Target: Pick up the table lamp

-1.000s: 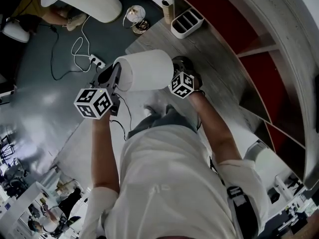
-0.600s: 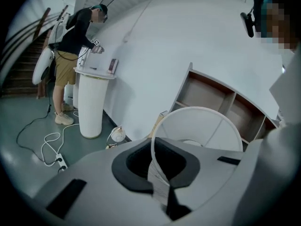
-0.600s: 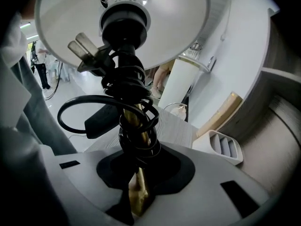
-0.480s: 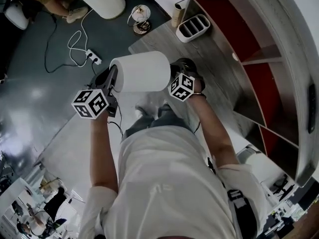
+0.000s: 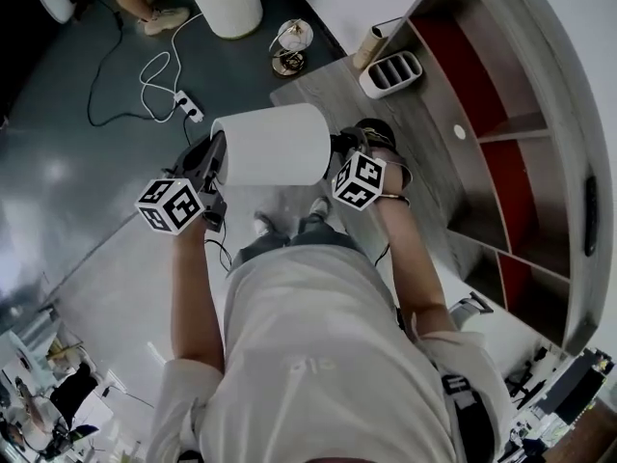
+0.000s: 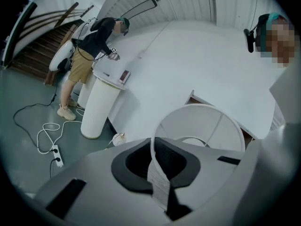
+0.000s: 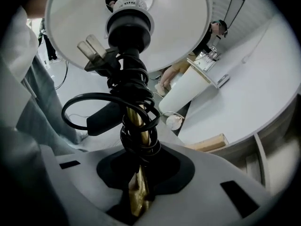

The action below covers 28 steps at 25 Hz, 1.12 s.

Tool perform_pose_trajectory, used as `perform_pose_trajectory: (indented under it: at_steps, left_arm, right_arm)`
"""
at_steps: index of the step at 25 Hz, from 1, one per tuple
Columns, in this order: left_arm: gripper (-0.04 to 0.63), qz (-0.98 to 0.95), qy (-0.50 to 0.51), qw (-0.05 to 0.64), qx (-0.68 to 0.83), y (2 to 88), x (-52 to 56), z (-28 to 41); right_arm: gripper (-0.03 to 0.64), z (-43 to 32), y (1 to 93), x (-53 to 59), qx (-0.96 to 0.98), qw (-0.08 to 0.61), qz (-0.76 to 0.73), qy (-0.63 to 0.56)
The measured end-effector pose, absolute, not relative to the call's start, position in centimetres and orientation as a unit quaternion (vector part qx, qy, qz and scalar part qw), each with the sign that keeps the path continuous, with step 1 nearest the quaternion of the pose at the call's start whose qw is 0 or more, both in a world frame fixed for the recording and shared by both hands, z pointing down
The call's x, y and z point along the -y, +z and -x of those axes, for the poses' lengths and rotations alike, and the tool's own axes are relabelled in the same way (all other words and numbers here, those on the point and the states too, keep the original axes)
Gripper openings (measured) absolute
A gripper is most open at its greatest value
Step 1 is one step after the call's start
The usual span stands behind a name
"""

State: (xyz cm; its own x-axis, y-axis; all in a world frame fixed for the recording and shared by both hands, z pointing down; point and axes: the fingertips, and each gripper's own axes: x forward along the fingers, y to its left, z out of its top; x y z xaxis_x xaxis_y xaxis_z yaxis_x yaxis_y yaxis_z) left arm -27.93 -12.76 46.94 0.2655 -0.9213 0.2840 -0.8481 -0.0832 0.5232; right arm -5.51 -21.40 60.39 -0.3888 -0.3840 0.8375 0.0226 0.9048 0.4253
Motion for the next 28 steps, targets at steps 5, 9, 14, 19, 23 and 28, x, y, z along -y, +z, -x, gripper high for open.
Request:
perform_pose_trajectory:
  at_steps: [5, 9, 14, 19, 23, 28]
  left_arm:
    - [0.032, -0.730, -0.102, 0.308, 0.602, 46.5, 10.0, 30.2]
    - [0.031, -0.722, -0.128, 0.314, 0.603, 46.5, 7.6, 32.1]
    - [0.032, -0.714, -0.157, 0.317, 0.605, 46.5, 5.2, 34.3]
    - [0.032, -0.705, -0.179, 0.322, 0.606, 46.8, 3.1, 35.9]
    - [0.032, -0.705, -0.195, 0.318, 0.603, 46.6, 1.7, 37.0]
    - [0.032, -0.703, -0.205, 0.318, 0.602, 46.3, 0.5, 37.8]
  right_arm:
    - [0.107, 7.3, 58.2, 19.9, 0.795, 0.555, -0.107, -0.220]
    - [0.107, 8.9, 56.8, 18.1, 0.783, 0.564, -0.098, -0.242]
    - [0.107, 10.9, 55.4, 16.4, 0.772, 0.571, -0.087, -0.265]
    - [0.107, 12.4, 54.4, 14.7, 0.760, 0.578, -0.080, -0.285]
    - [0.107, 13.3, 53.4, 13.6, 0.754, 0.581, -0.076, -0.297]
    - [0.107, 14.2, 52.9, 12.6, 0.751, 0.583, -0.071, -0.300]
